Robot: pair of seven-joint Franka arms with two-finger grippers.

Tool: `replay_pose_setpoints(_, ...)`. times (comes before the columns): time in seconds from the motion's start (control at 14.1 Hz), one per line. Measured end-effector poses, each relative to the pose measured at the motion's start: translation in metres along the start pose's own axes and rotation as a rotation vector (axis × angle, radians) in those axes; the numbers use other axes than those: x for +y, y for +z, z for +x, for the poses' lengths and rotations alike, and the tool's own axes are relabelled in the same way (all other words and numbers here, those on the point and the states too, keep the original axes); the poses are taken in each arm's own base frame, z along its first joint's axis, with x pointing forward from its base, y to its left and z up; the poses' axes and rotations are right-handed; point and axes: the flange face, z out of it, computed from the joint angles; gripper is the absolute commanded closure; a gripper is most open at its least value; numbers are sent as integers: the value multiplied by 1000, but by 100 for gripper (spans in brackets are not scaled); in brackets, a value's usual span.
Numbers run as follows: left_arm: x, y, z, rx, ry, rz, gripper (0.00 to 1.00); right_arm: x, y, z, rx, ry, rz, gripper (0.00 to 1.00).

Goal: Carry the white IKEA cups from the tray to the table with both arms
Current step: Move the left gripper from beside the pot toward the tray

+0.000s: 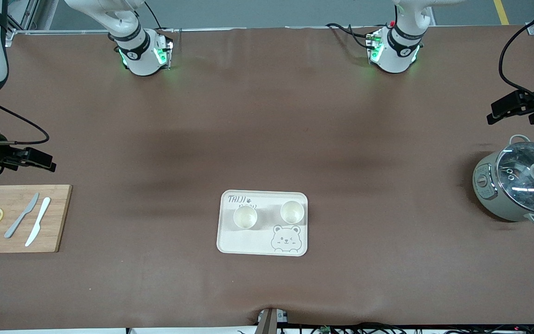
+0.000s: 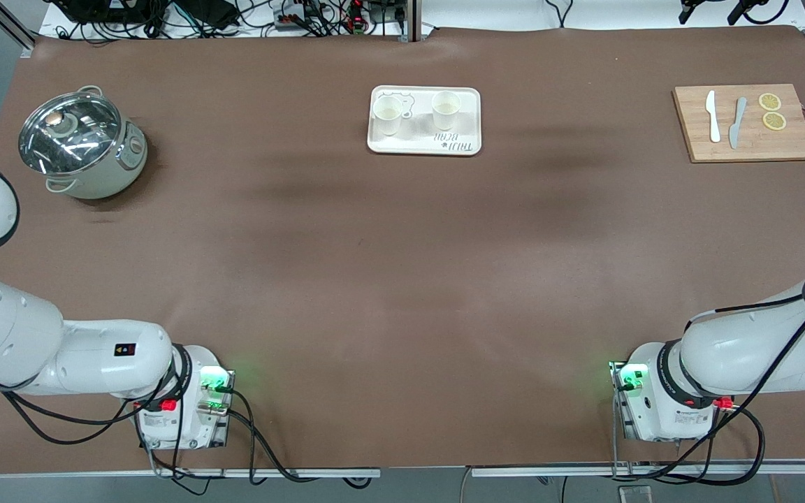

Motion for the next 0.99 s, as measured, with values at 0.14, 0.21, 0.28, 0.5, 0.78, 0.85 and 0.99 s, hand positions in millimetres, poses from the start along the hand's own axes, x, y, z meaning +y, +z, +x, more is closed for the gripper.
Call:
replay_pose_setpoints(0.14,-3,1,0,-3,-6,0,0,0,0,0,0,0,0,0)
replay_pose_setpoints(0.21,-7,1,0,-5,-12,-1,0,0,0,0,0,0,0,0)
replay_pose_setpoints(0.28,-11,1,0,-7,-19,-1,0,0,0,0,0,0,0,0)
replay_pose_setpoints(0.5,-13,4,0,-16,-22,-2,0,0,0,0,-1,0,0,0)
replay_pose_setpoints(0.78,5,41,22,-71,10,-4,0,0,0,0,-1,0,0,0)
replay_pose_setpoints(0.85,11,53,31,-76,21,-4,0,0,0,0,-1,0,0,0)
replay_pose_setpoints(0.99,22,71,45,-69,36,-4,0,0,0,0,-1,0,0,0)
